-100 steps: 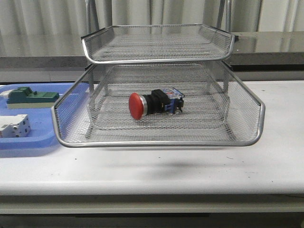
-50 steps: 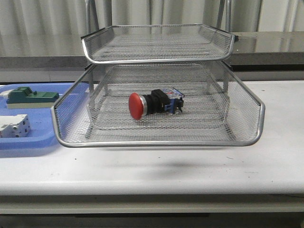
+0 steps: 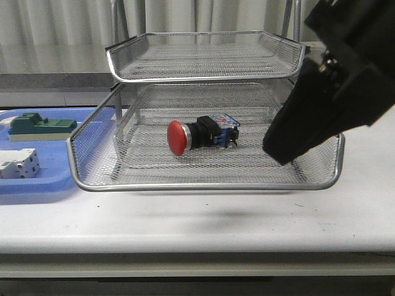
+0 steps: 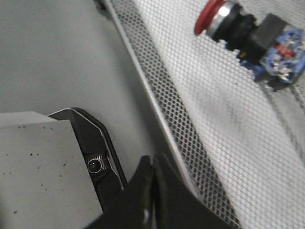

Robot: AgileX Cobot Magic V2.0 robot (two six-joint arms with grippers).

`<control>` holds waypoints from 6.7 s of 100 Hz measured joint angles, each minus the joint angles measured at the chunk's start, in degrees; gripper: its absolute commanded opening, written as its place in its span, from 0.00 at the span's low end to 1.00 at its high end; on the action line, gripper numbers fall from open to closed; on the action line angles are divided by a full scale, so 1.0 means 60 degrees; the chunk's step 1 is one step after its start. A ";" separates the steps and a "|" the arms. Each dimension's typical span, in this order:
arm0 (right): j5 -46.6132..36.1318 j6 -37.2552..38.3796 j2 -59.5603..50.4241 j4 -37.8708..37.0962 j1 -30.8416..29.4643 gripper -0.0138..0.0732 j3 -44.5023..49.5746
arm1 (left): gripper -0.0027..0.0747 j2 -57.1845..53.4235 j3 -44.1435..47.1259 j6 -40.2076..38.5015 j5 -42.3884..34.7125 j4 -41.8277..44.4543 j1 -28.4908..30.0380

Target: Place button on rack with both arms

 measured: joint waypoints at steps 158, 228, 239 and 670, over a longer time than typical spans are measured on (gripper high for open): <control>-0.1577 -0.0554 0.4392 -0.1263 -0.0466 0.08 -0.2951 | 0.01 0.0000 0.0000 0.0000 0.0000 0.0000 0.0000; 0.0465 0.5672 0.1379 -0.3560 -0.0510 0.09 -0.3044 | 0.01 0.0000 0.0000 0.0000 0.0000 0.0000 0.0000; 0.0809 0.6552 0.0423 -0.4302 -0.0527 0.09 -0.3044 | 0.01 0.0000 0.0000 0.0000 0.0000 0.0000 0.0000; -0.6357 0.9762 -1.2784 -0.4881 -0.4379 0.09 0.8361 | 0.01 0.0000 0.0000 0.0000 -0.0065 -0.0015 -0.0041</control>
